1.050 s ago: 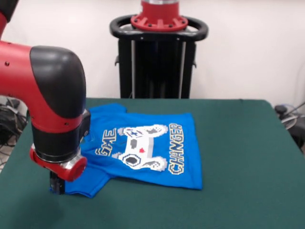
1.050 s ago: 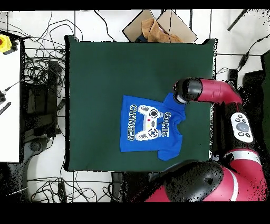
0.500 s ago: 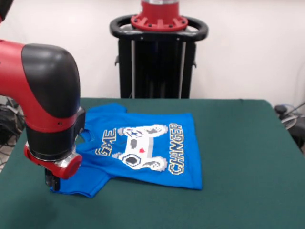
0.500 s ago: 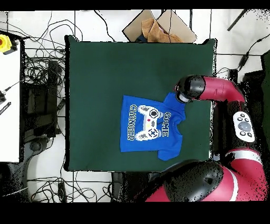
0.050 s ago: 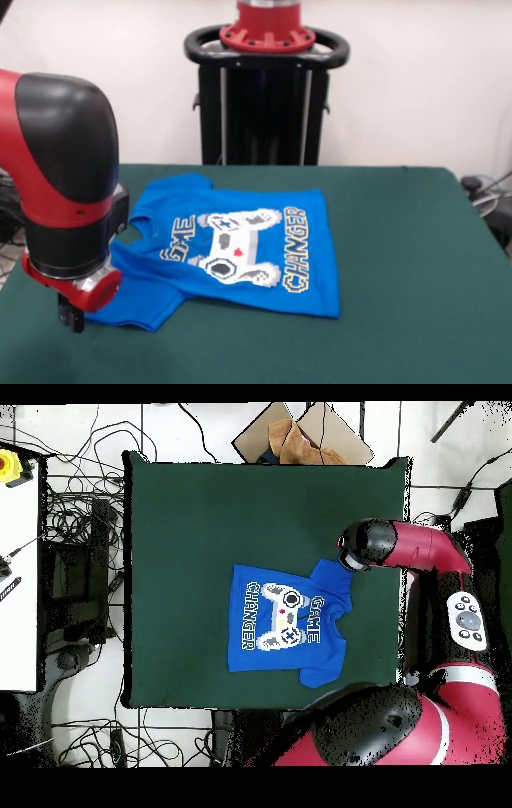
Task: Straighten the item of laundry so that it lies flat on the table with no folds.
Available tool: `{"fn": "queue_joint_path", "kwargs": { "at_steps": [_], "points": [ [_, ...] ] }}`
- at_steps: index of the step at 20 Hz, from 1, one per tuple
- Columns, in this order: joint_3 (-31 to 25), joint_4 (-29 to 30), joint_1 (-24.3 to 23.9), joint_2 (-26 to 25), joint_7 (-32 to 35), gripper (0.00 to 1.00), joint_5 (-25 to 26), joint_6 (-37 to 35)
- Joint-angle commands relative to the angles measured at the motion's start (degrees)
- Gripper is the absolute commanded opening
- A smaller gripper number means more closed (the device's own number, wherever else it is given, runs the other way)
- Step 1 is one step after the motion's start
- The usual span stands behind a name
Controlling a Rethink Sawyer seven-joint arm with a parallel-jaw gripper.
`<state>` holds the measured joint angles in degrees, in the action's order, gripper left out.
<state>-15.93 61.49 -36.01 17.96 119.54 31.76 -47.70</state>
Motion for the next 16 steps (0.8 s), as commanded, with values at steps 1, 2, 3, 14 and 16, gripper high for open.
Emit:
{"fn": "queue_joint_path", "kwargs": {
  "at_steps": [1,2,3,14,16],
  "points": [
    [-3.8,0.09,1.45,-0.3,-8.58,0.0,-2.46,-6.26],
    [-3.61,0.73,1.48,0.2,-8.5,0.0,-2.58,-6.25],
    [-3.54,1.74,1.37,0.79,-8.54,0.0,-2.72,-6.03],
    [-1.83,10.57,1.71,6.14,-5.35,0.0,-3.84,-3.97],
    [-1.63,12.53,1.72,7.04,-4.65,0.0,-4.09,-3.27]
  ]
}}
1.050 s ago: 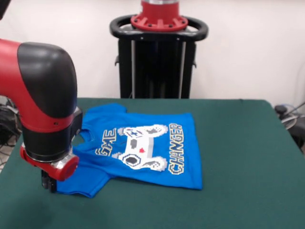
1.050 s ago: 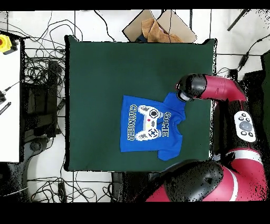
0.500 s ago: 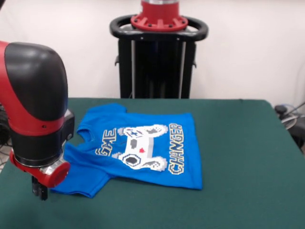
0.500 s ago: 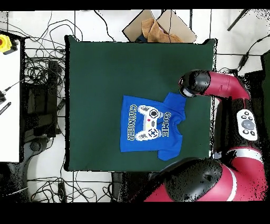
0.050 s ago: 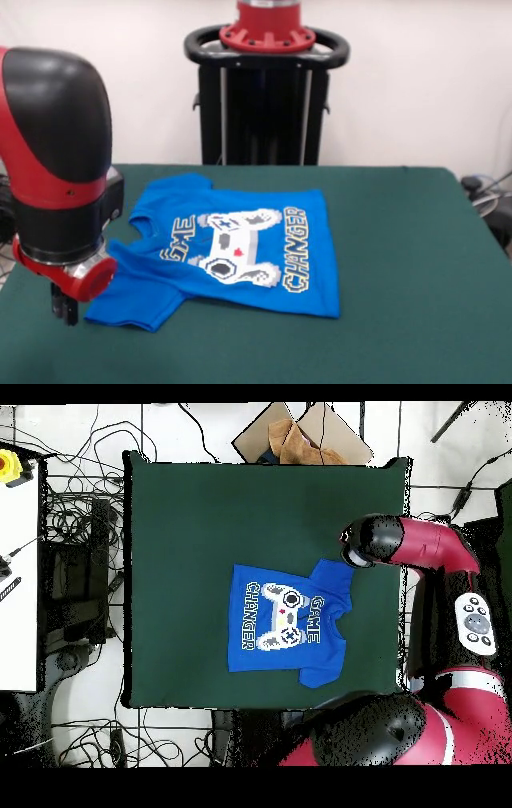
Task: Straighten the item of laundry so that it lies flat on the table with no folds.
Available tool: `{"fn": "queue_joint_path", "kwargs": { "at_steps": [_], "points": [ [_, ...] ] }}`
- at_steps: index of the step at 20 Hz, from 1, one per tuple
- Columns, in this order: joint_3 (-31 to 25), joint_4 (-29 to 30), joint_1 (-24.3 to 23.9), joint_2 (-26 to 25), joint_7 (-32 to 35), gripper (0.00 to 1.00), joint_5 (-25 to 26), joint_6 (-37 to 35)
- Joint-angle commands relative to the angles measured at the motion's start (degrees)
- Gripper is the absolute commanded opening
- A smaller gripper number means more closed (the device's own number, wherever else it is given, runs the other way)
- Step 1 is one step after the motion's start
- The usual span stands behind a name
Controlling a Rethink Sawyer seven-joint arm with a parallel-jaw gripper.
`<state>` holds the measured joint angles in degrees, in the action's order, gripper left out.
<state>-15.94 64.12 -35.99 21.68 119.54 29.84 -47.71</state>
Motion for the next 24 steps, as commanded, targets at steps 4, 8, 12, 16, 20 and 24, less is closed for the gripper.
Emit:
{"fn": "queue_joint_path", "kwargs": {
  "at_steps": [4,8,12,16,20,24],
  "points": [
    [-1.76,12.98,1.52,3.59,-3.47,0.0,-2.53,-1.38],
    [-1.7,14.47,1.35,3.12,-2.99,0.0,-1.71,0.96],
    [-1.76,14.15,0.87,0.72,-3.36,0.0,-0.03,3.94],
    [-1.73,13.69,0.53,-2.11,-2.96,0.0,1.51,7.75],
    [-1.12,12.22,0.7,-4.71,-2.0,0.0,3.14,11.57],
    [-0.59,10.54,1.21,-6.84,-1.4,0.0,3.63,13.56]
  ]
}}
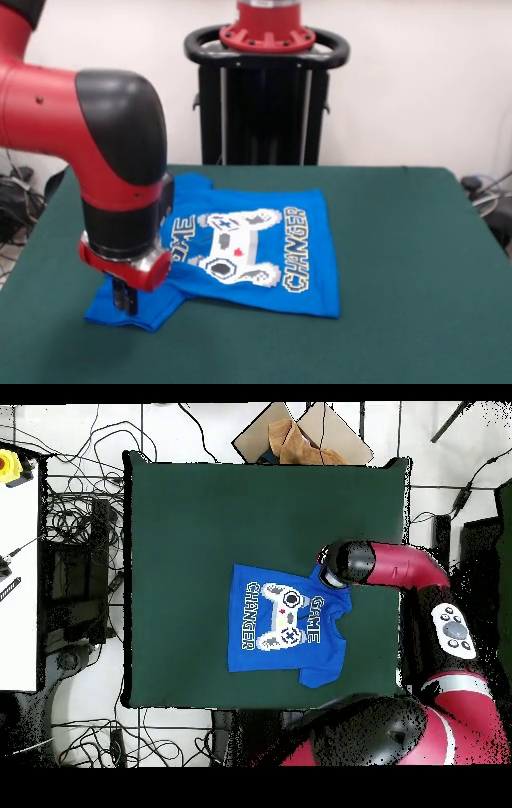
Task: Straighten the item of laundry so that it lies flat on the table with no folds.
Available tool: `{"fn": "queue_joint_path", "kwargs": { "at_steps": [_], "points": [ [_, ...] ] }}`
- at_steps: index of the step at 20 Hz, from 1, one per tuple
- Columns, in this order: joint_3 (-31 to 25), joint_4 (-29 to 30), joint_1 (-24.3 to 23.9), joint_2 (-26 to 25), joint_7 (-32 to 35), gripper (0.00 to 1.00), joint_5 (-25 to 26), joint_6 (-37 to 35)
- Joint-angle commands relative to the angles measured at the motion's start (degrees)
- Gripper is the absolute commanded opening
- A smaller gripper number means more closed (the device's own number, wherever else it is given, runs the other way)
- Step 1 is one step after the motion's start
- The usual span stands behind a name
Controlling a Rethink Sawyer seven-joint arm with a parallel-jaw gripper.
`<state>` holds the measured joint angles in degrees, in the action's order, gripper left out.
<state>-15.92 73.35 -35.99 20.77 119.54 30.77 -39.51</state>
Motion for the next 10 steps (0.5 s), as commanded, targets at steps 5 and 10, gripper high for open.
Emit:
{"fn": "queue_joint_path", "kwargs": {
  "at_steps": [5,10],
  "points": [
    [0.67,-0.86,2.47,-7.98,-1.14,0.0,3.41,7.15],
    [0.79,-2.76,2.77,-8.43,-4.55,0.0,4.33,5.15]
  ]
}}
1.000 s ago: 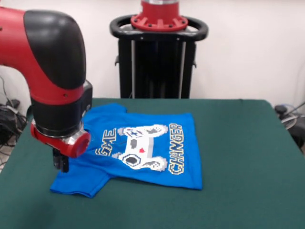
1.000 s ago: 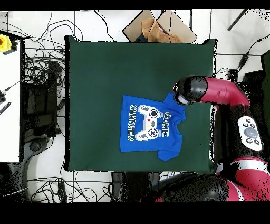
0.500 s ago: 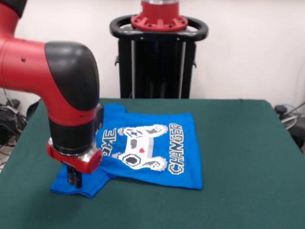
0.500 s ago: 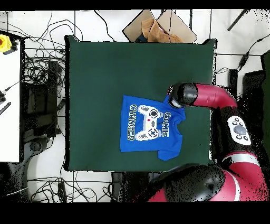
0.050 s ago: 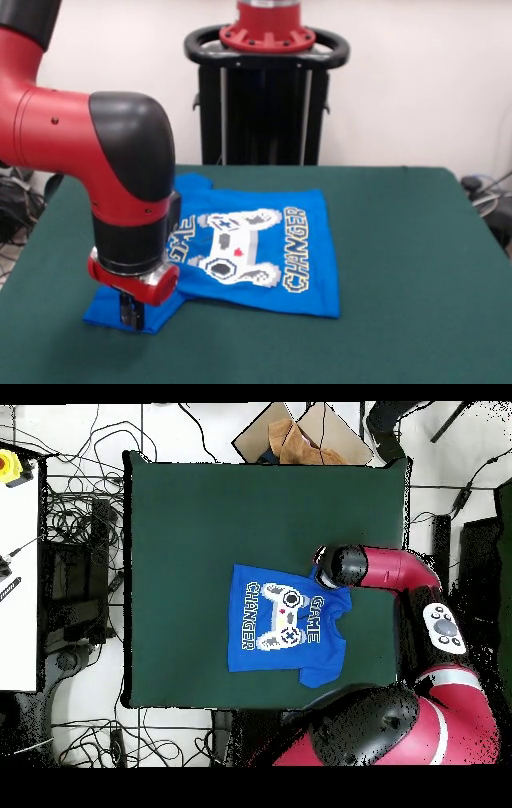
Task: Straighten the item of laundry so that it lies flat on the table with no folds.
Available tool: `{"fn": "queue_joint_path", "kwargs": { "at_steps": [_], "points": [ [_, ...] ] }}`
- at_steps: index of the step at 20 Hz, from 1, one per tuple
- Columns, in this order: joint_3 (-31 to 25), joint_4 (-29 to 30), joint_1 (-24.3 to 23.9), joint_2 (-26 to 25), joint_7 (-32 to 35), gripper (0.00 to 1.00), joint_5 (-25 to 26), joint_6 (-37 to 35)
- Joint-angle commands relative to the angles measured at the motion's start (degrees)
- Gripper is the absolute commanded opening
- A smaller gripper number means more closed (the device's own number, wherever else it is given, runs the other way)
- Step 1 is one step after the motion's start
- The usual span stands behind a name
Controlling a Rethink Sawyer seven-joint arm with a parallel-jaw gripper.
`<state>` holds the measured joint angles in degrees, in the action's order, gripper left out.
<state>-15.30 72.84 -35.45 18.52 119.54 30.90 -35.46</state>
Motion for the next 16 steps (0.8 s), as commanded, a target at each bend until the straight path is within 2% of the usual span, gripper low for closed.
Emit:
{"fn": "queue_joint_path", "kwargs": {
  "at_steps": [1,4,7,11,16],
  "points": [
    [0.1,-2.47,2.27,-6.12,-5.24,0.0,4.17,0.32],
    [-0.02,-1.95,2.19,-6.0,-4.91,0.0,4.52,2.5],
    [0.97,-2.49,3.16,-6.26,-2.67,0.0,8.19,11.22],
    [2.59,-1.95,4.87,-5.35,1.03,0.0,11.89,19.23],
    [4.41,-1.07,6.44,-4.07,3.86,0.0,13.55,22.91]
  ]
}}
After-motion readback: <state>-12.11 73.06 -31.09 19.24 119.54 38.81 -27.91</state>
